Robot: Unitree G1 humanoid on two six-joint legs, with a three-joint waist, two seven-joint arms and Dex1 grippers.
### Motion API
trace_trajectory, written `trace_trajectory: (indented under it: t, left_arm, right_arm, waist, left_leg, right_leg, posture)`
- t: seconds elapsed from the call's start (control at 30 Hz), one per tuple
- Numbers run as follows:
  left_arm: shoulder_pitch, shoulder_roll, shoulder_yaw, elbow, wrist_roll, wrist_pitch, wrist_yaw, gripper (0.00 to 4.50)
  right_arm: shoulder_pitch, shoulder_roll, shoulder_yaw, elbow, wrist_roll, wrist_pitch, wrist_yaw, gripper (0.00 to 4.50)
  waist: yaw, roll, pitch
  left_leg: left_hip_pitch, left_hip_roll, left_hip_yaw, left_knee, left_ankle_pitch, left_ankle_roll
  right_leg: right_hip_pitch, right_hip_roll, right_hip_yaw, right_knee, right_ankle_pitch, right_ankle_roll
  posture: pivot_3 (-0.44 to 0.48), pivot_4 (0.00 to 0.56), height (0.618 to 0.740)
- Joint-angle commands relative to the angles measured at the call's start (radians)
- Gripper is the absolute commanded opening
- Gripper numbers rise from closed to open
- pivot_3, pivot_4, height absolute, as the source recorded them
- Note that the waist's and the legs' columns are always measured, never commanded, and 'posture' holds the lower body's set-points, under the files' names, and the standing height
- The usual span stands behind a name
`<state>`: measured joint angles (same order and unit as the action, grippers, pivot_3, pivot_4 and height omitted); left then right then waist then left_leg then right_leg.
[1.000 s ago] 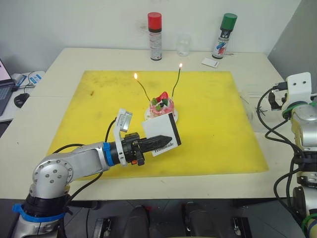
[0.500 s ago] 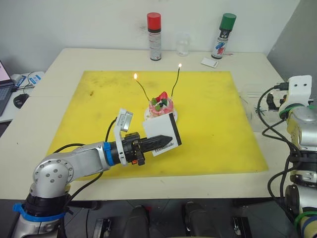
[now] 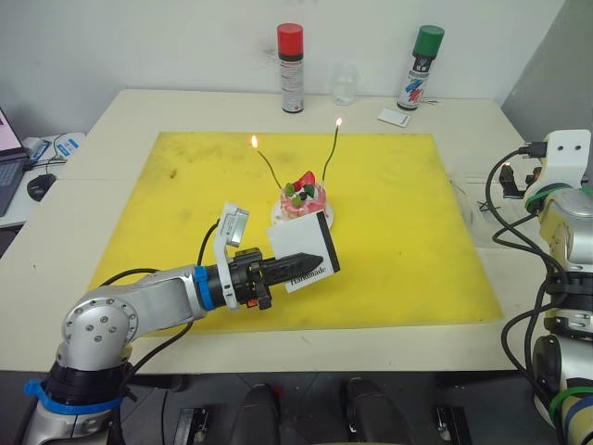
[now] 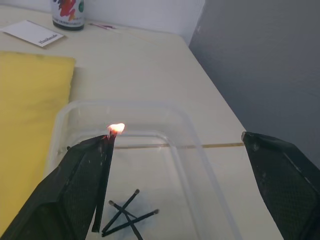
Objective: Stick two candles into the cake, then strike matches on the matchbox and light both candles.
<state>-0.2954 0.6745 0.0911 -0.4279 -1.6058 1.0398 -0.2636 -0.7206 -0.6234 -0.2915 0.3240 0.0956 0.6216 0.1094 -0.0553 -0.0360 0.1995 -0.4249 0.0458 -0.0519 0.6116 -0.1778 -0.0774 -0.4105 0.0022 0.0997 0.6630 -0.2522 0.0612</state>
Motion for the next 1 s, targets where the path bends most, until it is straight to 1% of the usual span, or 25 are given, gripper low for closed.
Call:
trace_trajectory:
  t: [0.03,0.1,0.13,0.33,0.37,0.7,0.8,0.87,0.9,1.0]
  left_arm:
    - [-0.007,0.0,0.006,-0.028,-0.019,-0.014,-0.001,0.0]
    - [-0.007,0.0,0.006,-0.028,-0.019,-0.014,0.0,0.0]
    - [-0.007,0.0,0.006,-0.028,-0.019,-0.014,0.0,0.0]
    - [-0.006,0.002,0.005,-0.03,-0.02,-0.013,-0.002,0.0]
    - [-0.006,0.002,0.005,-0.03,-0.02,-0.013,-0.003,0.0]
    - [-0.003,0.002,0.005,-0.033,-0.022,-0.013,-0.002,0.0]
    - [-0.003,0.001,0.004,-0.034,-0.022,-0.013,-0.001,0.0]
    - [-0.003,0.001,0.004,-0.034,-0.023,-0.014,0.001,0.0]
    - [-0.002,0.0,0.003,-0.034,-0.023,-0.014,0.001,0.0]
    - [-0.001,0.002,0.004,-0.035,-0.027,-0.014,0.003,0.0]
  right_arm:
    - [-0.003,-0.01,-0.032,-0.019,0.011,-0.001,-0.007,3.55]
    - [0.0,-0.011,-0.032,-0.021,0.011,-0.001,-0.008,2.9]
    - [0.0,-0.011,-0.032,-0.021,0.01,-0.002,-0.008,2.46]
    - [0.002,-0.008,-0.032,-0.027,0.009,-0.004,-0.013,0.25]
    - [0.002,-0.008,-0.033,-0.027,0.009,-0.003,-0.015,0.02]
    - [0.003,-0.006,-0.032,-0.033,0.01,0.027,-0.029,0.02]
    - [-0.001,0.006,-0.057,-0.041,0.043,0.03,-0.018,0.67]
    - [0.0,0.004,-0.057,-0.043,0.05,0.032,-0.007,1.31]
    - [0.003,0.002,-0.056,-0.047,0.052,0.033,-0.003,1.73]
    - [0.013,0.001,-0.055,-0.061,0.055,0.043,-0.001,2.81]
  waist:
    - [0.0,0.0,0.0]
    - [0.0,0.0,0.0]
    - [0.0,0.0,0.0]
    - [0.0,0.0,0.0]
    - [0.0,0.0,0.0]
    - [0.0,0.0,0.0]
    - [0.0,0.0,0.0]
    - [0.0,0.0,0.0]
    - [0.0,0.0,0.0]
    - [0.0,0.0,0.0]
  left_leg:
    - [0.0,0.0,0.0,0.0,0.0,0.0]
    - [0.0,0.0,0.0,0.0,0.0,0.0]
    - [0.0,0.0,0.0,0.0,0.0,0.0]
    - [0.0,0.0,0.0,0.0,0.0,0.0]
    - [0.0,0.0,0.0,0.0,0.0,0.0]
    - [0.0,0.0,0.0,0.0,0.0,0.0]
    - [0.0,0.0,0.0,0.0,0.0,0.0]
    - [0.0,0.0,0.0,0.0,0.0,0.0]
    - [0.0,0.0,0.0,0.0,0.0,0.0]
    - [0.0,0.0,0.0,0.0,0.0,0.0]
  right_leg:
    - [0.0,0.0,0.0,0.0,0.0,0.0]
    - [0.0,0.0,0.0,0.0,0.0,0.0]
    - [0.0,0.0,0.0,0.0,0.0,0.0]
    - [0.0,0.0,0.0,0.0,0.0,0.0]
    - [0.0,0.0,0.0,0.0,0.0,0.0]
    - [0.0,0.0,0.0,0.0,0.0,0.0]
    - [0.0,0.0,0.0,0.0,0.0,0.0]
    - [0.0,0.0,0.0,0.0,0.0,0.0]
    - [0.0,0.0,0.0,0.0,0.0,0.0]
    - [0.0,0.0,0.0,0.0,0.0,0.0]
  posture:
    - [0.0,0.15,0.74]
    - [0.0,0.15,0.74]
    - [0.0,0.15,0.74]
    - [0.0,0.15,0.74]
    - [0.0,0.15,0.74]
    - [0.0,0.15,0.74]
    - [0.0,0.15,0.74]
    - [0.0,0.15,0.74]
    - [0.0,0.15,0.74]
    - [0.0,0.15,0.74]
